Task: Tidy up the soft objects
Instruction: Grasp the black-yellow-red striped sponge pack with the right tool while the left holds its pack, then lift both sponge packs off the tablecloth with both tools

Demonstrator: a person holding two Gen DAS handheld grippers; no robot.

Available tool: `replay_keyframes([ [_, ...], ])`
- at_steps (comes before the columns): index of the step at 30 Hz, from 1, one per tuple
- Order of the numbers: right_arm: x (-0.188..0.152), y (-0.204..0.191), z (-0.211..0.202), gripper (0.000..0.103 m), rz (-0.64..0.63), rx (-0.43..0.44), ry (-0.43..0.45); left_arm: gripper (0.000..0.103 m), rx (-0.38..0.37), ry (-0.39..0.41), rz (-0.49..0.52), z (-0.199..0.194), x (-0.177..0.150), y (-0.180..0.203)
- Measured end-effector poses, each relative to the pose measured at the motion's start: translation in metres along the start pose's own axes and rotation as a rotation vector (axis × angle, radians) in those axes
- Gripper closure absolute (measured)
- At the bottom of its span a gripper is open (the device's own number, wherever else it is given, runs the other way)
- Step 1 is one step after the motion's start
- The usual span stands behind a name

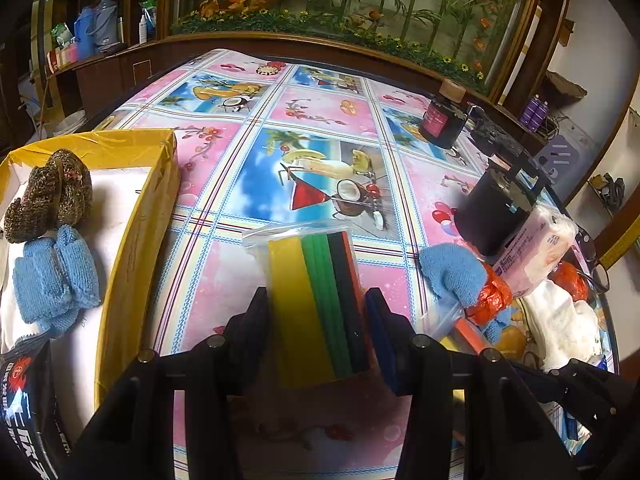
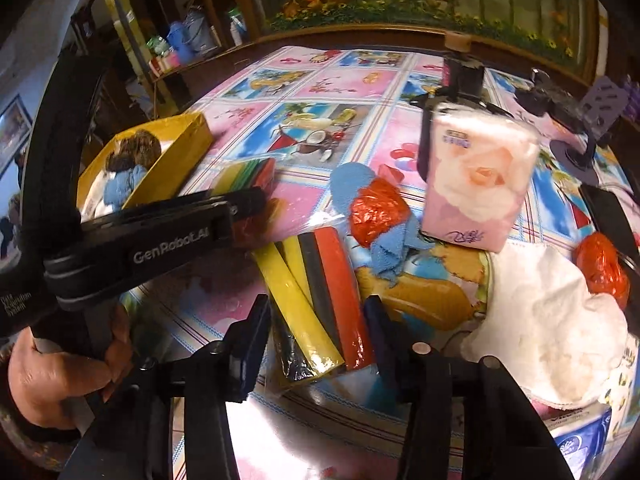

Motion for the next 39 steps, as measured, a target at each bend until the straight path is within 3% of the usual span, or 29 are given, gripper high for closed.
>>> replay_keyframes([
  [12, 0.004, 0.026, -0.039, 0.054, 0.146, -0.019, 0.188, 0.058, -0.106, -0.017, -0.004, -0.002, -0.003, 0.008],
  [26, 0.002, 0.031, -0.049, 0.054, 0.188, -0.029, 0.223, 0.058, -0.131, 0.051, 0.034, -0.02, -0.004, 0.019],
  [39, 0.001, 0.035, -0.049, 0.054, 0.202, -0.026, 0.223, 0.058, -0.148, 0.056, 0.035, -0.024, -0.004, 0.02],
])
Point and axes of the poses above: each gripper's, at about its wrist camera, not at the fingertips, and z roughly the way its jaws point, y to its right, x to its top, the point moved 1 cm from there along z, roughly the way its jaws point, and after that the axes turned 9 degrees about -z, right-handed, at the moved point
